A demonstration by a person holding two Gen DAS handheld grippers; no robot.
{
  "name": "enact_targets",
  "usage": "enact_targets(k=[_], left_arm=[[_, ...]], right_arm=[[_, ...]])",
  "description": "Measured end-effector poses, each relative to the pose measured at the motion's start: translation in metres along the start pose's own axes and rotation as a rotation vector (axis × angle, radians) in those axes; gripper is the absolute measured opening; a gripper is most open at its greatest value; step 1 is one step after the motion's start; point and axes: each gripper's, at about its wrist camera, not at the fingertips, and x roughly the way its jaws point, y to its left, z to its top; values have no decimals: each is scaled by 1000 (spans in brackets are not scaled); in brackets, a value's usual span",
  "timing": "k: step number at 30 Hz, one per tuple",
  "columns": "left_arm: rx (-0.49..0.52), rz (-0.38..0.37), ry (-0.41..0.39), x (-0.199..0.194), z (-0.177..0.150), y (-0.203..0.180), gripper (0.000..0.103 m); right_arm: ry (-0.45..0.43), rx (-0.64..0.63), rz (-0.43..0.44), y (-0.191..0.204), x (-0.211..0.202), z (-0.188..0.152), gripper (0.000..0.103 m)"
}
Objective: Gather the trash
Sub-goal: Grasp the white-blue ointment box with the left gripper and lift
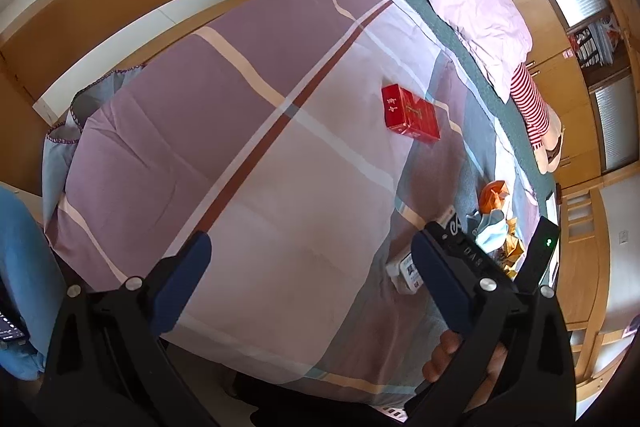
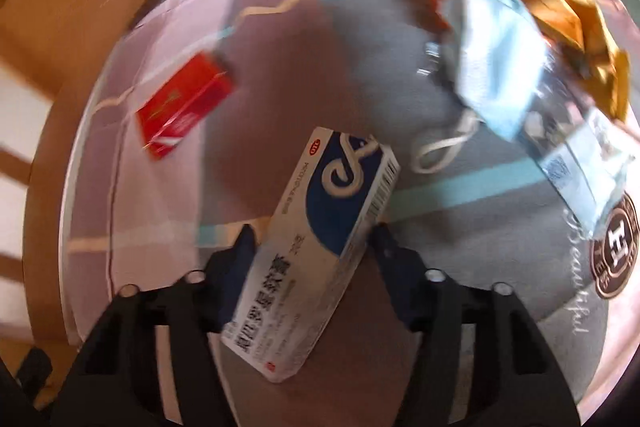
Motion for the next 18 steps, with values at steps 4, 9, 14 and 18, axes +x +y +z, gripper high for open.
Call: enact_targets(k=[4,9,14,18], left_arm=[[-50,-3,-36,-8,6,11,99],[-102,-7,-47,-11,10,23,99],[-84,0,-24,-5,9,19,99],[128,55,35,15,0,-14,99]], right_arm=[[113,-80,221,26,4,-14,48],[215,-198,319,57,11,-29,55],[-18,-82,192,38,-9,3,70],[-203,129,73,-8,-38,15,72]])
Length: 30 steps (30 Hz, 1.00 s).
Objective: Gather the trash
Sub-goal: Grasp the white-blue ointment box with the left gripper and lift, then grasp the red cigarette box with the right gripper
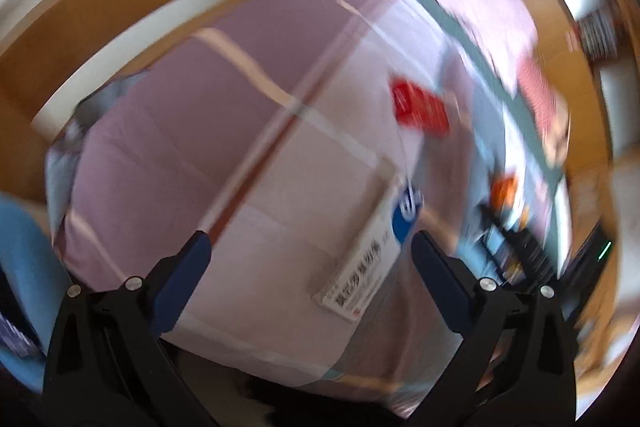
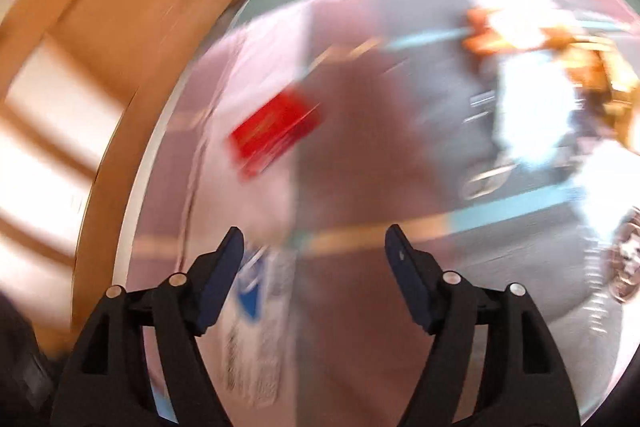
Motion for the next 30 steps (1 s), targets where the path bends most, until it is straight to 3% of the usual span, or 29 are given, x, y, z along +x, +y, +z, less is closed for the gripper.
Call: enact_targets(k=[3,5,8,11,12,13,14,16,18,21,25,30], left_arm=[[156,55,18,19,-9,-27,99],[230,67,47,37,-16,-43,99],[309,143,69,65,-27,-58,99],[363,136,95,83,-36,-65,80],[389,153,87,86,-39,-68,78],[431,185,53,85,-42,-71,61],[451,205,37,83,-42,-73,50],[411,180,25,72,-37,-67,41],[327,122,8,57,-30,-56,41],[239,86,-79,22,-19,-37,41],[96,-24,-177,-25,0,-9,41],[-25,-78,-222,-46,8,21,41]], right_arm=[[-41,82,-59,-21,-6,7,72],[-49,68,-86,-18,-3,7,72],[-73,13,-99,-13,-6,5,72],[-73,-22,-31,-1,-3,4,71],[-63,-26,-4,1,-1,3,66],[-46,-29,14,3,2,1,63],[-33,-30,17,3,4,0,60],[-8,-26,33,4,8,-1,59],[12,-13,53,3,11,-1,60],[30,17,75,3,20,4,60],[80,32,101,21,41,17,73],[91,34,81,56,88,45,84]])
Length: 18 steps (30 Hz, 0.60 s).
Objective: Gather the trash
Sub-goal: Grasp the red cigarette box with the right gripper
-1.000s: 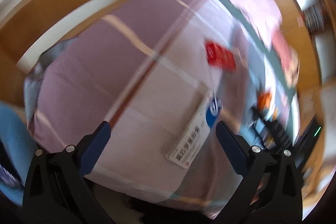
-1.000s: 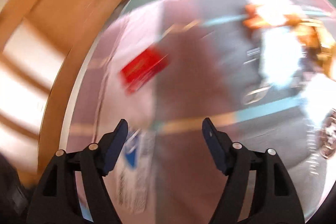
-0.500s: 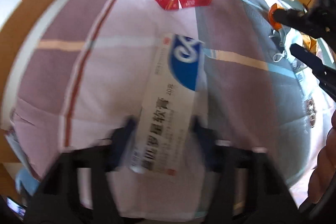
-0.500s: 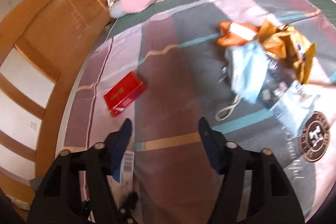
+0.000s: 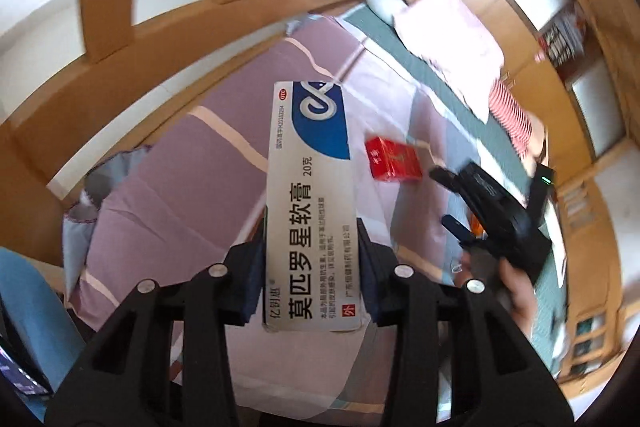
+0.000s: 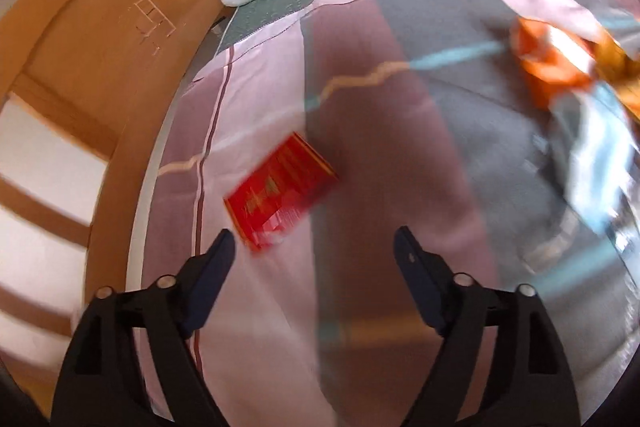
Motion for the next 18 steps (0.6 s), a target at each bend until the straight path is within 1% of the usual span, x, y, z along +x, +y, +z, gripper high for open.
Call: enact_targets(k=[2,3,4,6,7,8,10,11,12,13,15,16,18], left_arm=[[-24,-20,10,-1,2,7,41],[-34,-31,15,0,3,8,41],[-53,-52,25,1,3,11,41],[-64,-76,43,6,3,12,41],[-58,-79,54,8,2,10,41],[-52,-85,66,13,1,8,41],[-39,-103,97,20,-2,0,41],[-31,-101,105,23,-3,-1,41],[-21,-93,108,25,-4,-4,41],[-14,-84,107,26,-3,-6,41],[5,-76,99,27,-2,-10,41],[18,-73,94,27,-2,-14,41],[42,-71,86,26,-5,-17,41]], right_arm=[[50,101,8,4,28,9,84],[64,121,-4,6,37,12,84],[75,115,-36,13,47,15,84],[45,35,-115,30,59,19,84],[34,-30,-167,41,66,20,84],[41,-84,-208,48,73,20,86],[51,-189,-273,61,81,15,87],[60,-226,-280,65,82,12,82],[68,-258,-270,68,81,10,73],[76,-281,-255,69,76,7,71],[105,-293,-235,65,69,1,62],[124,-301,-217,60,63,-4,60],[135,-311,-206,51,49,-13,57]])
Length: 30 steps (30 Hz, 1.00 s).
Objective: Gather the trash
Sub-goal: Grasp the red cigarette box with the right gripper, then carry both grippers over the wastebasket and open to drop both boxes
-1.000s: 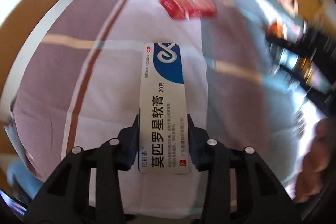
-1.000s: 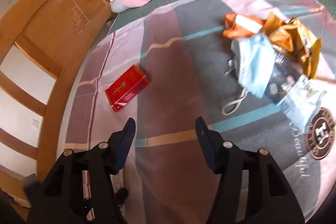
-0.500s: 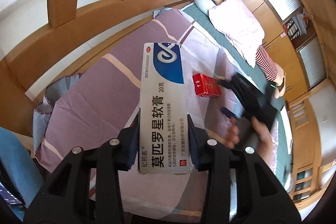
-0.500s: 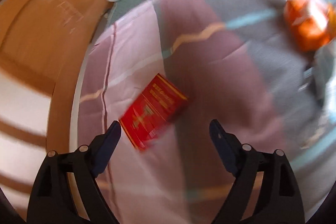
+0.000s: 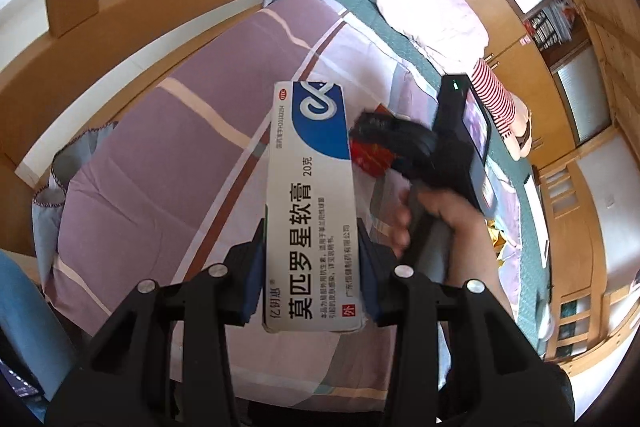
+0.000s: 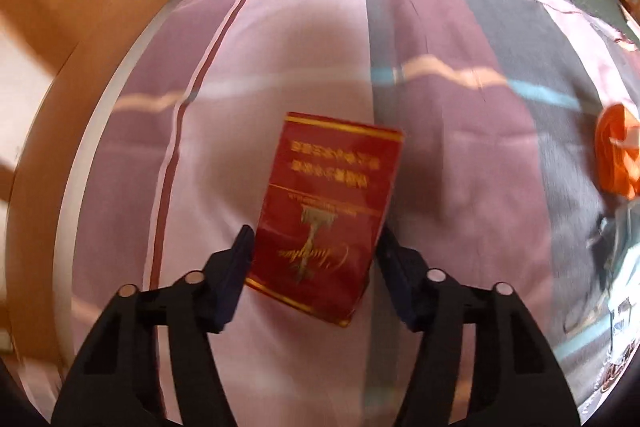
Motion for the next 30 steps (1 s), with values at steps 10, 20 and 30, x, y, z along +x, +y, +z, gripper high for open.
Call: enact_targets(k=[10,20,30], left_arm=[[94,-140,37,6,-6,-20,41],[279,-299,78,22,-39,-81,41],[444,-697,231,4,-112,-158,41]], right_arm=[[-111,27,49,-76,-111,-61,56],[-336,147,-2,-197,-273,-152,56],[-265,397,-196,-319,-332,-327,57]])
